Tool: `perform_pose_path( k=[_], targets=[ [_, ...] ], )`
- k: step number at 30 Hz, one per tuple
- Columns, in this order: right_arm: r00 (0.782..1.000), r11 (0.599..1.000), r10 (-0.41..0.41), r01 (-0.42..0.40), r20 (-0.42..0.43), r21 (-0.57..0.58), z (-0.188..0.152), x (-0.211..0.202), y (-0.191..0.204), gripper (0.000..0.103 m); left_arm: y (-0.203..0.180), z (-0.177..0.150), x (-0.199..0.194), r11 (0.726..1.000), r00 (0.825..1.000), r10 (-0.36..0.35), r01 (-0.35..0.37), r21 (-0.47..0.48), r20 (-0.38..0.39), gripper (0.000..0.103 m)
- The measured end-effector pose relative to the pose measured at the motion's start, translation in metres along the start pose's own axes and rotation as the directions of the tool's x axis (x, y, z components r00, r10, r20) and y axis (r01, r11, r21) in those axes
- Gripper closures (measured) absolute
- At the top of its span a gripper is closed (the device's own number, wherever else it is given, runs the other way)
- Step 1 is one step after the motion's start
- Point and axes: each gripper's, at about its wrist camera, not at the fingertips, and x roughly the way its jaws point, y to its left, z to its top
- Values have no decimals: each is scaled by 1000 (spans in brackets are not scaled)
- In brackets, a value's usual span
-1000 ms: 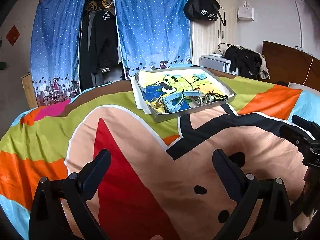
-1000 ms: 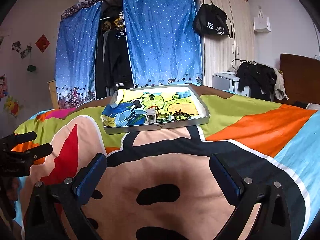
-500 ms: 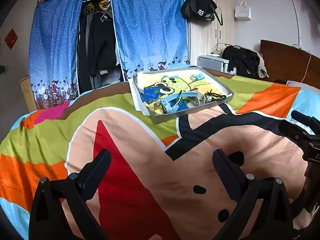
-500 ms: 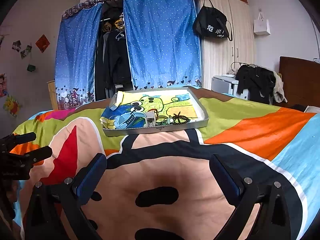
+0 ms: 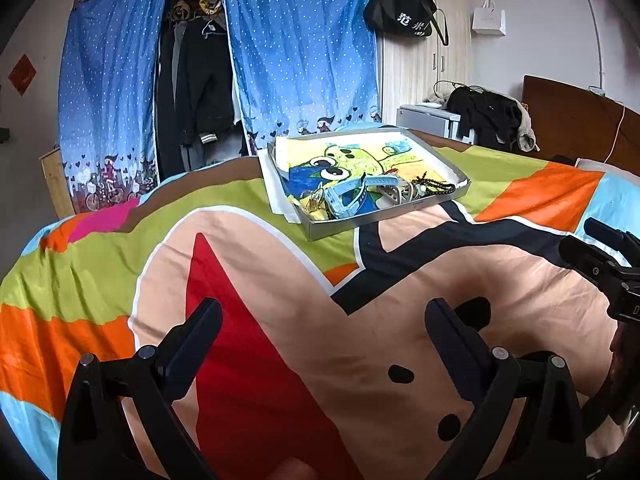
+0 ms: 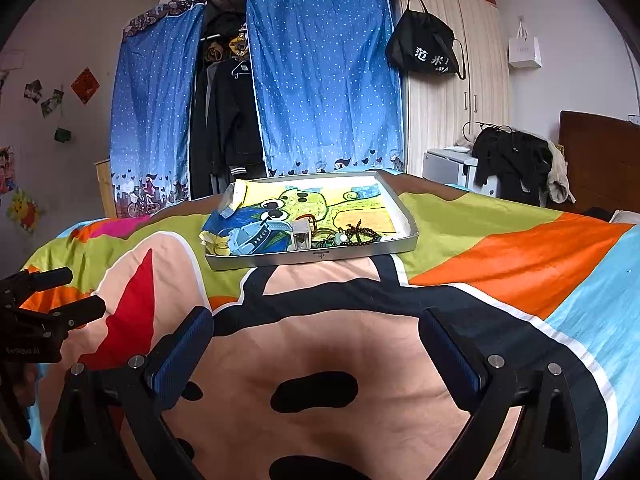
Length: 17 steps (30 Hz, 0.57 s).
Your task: Organize jewelry
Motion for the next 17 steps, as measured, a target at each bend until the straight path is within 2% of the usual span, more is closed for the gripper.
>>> perform_pose_path(
  k=[6, 17],
  targets=[
    [1000, 1000, 1, -1, -9, 1, -4, 4, -1, 0, -6, -4, 6, 999, 999, -10, 12, 34, -47, 4],
    [999, 1000, 4, -3, -32, 4, -11, 14, -2, 0, -8, -11, 17, 999, 998, -22, 25, 46, -62, 4]
  ],
)
